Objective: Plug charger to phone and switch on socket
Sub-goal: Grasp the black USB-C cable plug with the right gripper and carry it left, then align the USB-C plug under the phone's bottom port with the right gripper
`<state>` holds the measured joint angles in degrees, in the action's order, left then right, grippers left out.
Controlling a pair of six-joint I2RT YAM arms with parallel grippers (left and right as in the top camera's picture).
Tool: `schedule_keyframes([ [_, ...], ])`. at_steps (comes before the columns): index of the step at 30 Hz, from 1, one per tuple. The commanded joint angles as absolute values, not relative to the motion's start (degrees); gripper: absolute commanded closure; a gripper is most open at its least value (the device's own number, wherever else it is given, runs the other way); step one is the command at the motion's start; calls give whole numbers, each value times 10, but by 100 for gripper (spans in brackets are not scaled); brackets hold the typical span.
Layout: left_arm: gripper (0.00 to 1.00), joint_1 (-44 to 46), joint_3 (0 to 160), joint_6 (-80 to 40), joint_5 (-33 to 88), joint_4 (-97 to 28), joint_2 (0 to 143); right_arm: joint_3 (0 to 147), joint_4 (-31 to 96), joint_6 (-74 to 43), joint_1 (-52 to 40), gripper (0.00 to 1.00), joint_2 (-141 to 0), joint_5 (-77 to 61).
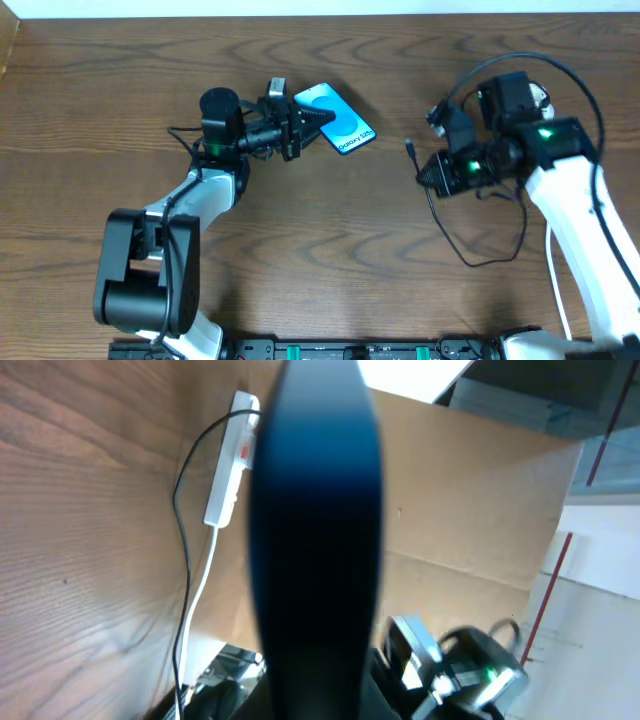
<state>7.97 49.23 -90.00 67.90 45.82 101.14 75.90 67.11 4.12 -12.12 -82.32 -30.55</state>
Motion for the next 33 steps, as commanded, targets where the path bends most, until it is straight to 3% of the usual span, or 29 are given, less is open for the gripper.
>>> schedule_keyframes([
  [1, 93, 78, 508, -894, 712, 470, 1012, 756, 697, 89, -119, 99, -778, -362],
  [8, 93, 78, 508, -895, 712, 501, 1012, 704, 704, 71, -143, 99, -719, -381],
  [14, 92, 78, 508, -894, 716, 501, 1012, 639, 621, 10, -187, 99, -716, -381],
  [33, 93, 78, 508, -847, 765, 507, 1012, 632, 503, -49, -247, 99, -723, -317],
])
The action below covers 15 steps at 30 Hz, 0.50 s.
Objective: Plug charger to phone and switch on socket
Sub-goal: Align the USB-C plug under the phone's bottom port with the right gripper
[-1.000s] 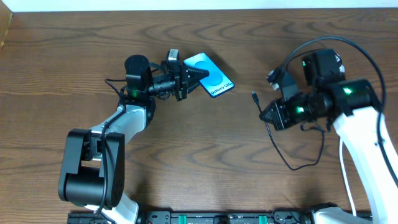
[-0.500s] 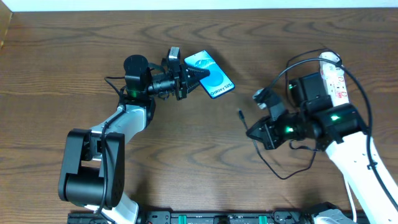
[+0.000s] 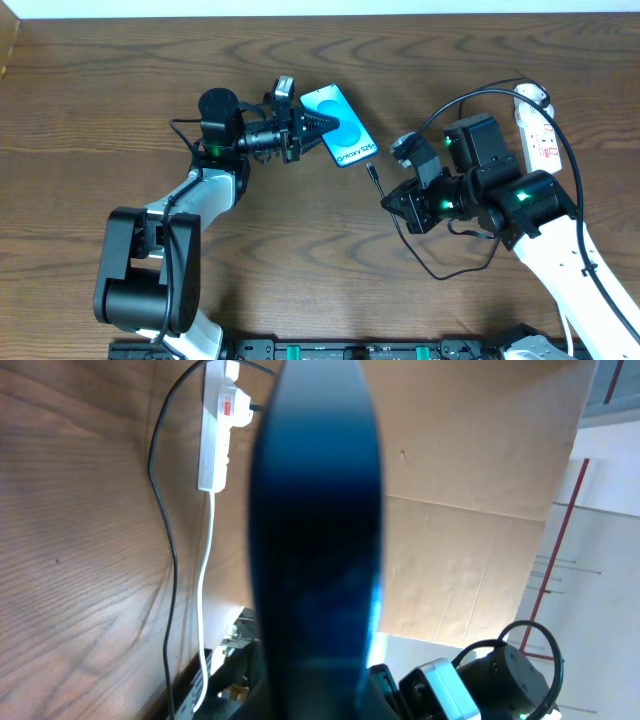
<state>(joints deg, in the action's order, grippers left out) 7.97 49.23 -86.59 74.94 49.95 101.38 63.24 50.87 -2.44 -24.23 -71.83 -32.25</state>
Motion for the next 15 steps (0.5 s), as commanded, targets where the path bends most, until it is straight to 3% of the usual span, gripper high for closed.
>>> schedule_keyframes([
  [1, 92, 78, 508, -847, 765, 507, 1012, 632, 501, -55, -248, 99, -724, -317],
  [15, 93, 78, 508, -840, 774, 508, 1012, 632, 475, -73, -279, 99, -731, -297],
])
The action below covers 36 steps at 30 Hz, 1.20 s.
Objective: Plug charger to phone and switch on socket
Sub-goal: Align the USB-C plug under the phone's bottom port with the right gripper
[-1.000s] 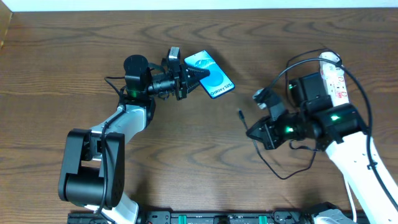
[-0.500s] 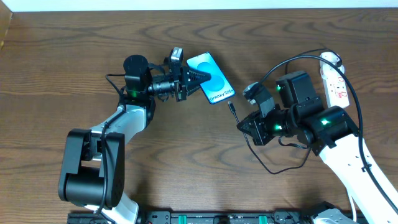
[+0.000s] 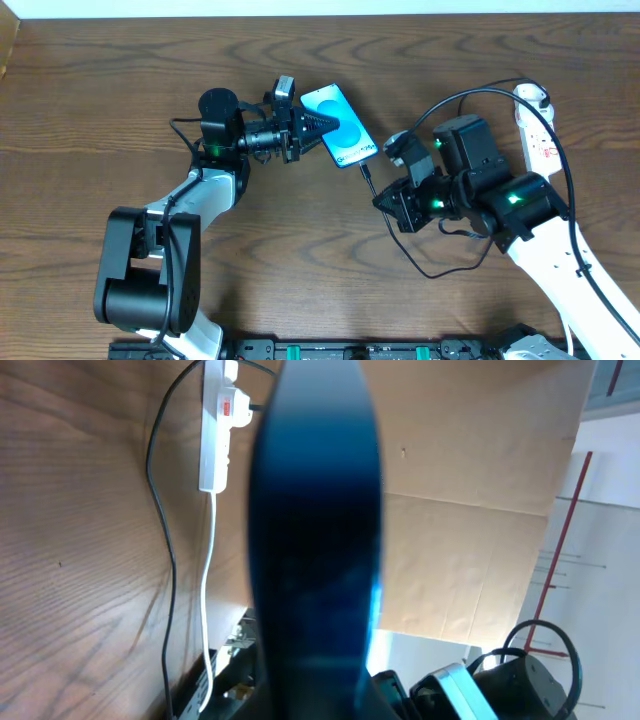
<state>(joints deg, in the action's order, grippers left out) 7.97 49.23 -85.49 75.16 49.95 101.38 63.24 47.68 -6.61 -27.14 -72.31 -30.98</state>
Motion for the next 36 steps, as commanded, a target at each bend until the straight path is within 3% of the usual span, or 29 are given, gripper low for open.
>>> schedule_keyframes([
  [1, 93, 78, 508, -837, 779, 507, 1012, 632, 476, -73, -279, 99, -733, -290],
  [36, 92, 78, 508, -780, 808, 507, 1012, 632, 502, -73, -309, 99, -752, -286],
])
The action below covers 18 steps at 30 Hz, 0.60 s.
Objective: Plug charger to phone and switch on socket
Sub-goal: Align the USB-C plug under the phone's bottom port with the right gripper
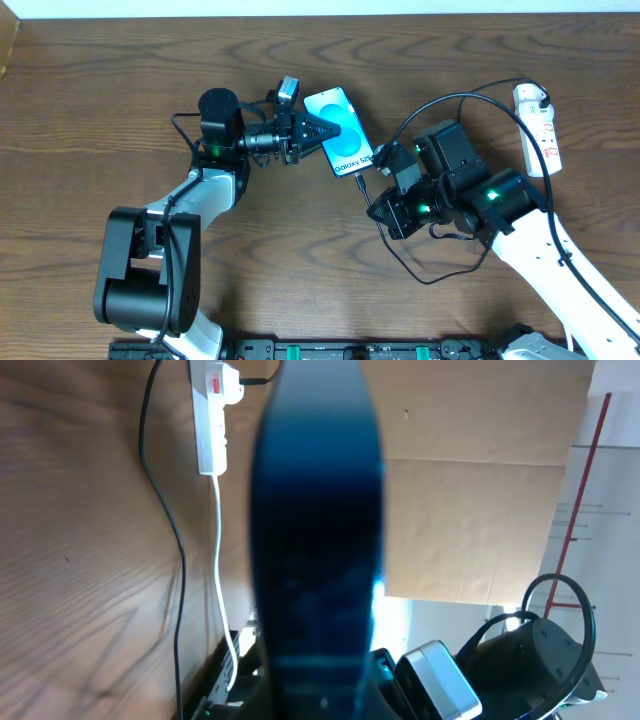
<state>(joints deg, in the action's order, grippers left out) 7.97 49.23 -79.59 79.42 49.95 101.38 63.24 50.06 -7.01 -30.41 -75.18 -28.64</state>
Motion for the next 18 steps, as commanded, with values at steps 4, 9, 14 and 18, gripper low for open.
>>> schedule_keyframes([
  [4, 93, 78, 508, -779, 809, 507, 1012, 632, 503, -73, -309, 99, -752, -286],
  [9, 93, 78, 508, -769, 818, 507, 1012, 632, 502, -73, -309, 99, -752, -286],
  [14, 93, 78, 508, -769, 821, 507, 1012, 632, 499, -73, -309, 99, -752, -286],
  [18, 93, 78, 508, -769, 820, 507, 1012, 632, 500, -73, -309, 99, -752, -286],
])
